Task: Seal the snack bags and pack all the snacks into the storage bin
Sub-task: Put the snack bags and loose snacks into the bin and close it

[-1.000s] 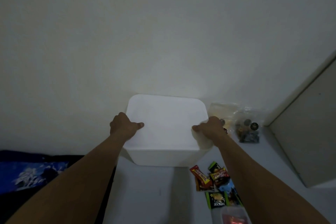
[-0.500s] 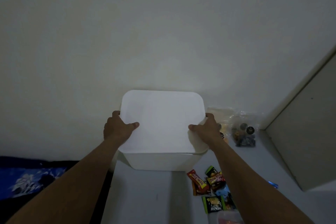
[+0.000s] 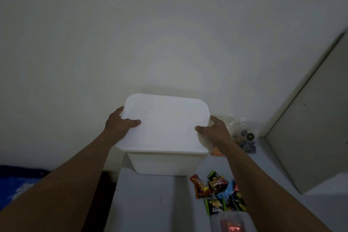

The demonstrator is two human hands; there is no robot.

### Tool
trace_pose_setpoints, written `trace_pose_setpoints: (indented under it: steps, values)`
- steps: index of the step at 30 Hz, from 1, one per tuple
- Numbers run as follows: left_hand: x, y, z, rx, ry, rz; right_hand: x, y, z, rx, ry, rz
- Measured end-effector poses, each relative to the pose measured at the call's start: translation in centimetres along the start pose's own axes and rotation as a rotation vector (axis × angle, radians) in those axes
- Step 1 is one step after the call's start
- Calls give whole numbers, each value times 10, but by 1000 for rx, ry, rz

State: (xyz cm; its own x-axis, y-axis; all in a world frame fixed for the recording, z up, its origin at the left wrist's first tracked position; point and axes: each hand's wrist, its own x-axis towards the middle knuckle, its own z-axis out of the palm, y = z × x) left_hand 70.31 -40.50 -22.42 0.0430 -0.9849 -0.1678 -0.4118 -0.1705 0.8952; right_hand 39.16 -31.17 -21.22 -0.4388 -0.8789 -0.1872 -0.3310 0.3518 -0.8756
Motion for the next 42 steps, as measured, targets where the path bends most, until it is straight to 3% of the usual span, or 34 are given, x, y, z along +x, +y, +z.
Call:
trace_pose_setpoints:
  steps: [13, 23, 35, 42]
  values:
    - [-156, -15, -16, -154, 32, -46, -113, 24, -39, -66, -102, -48]
    - [-222, -97, -17, -196, -68, -184, -188, 98, -7, -50, -89, 55]
    - [-204, -236, 13, 70, -95, -325, -209, 210, 80, -315, -100, 280]
    - [-202, -272, 36, 461, -79, -347, -211, 238, 100, -490, -130, 295]
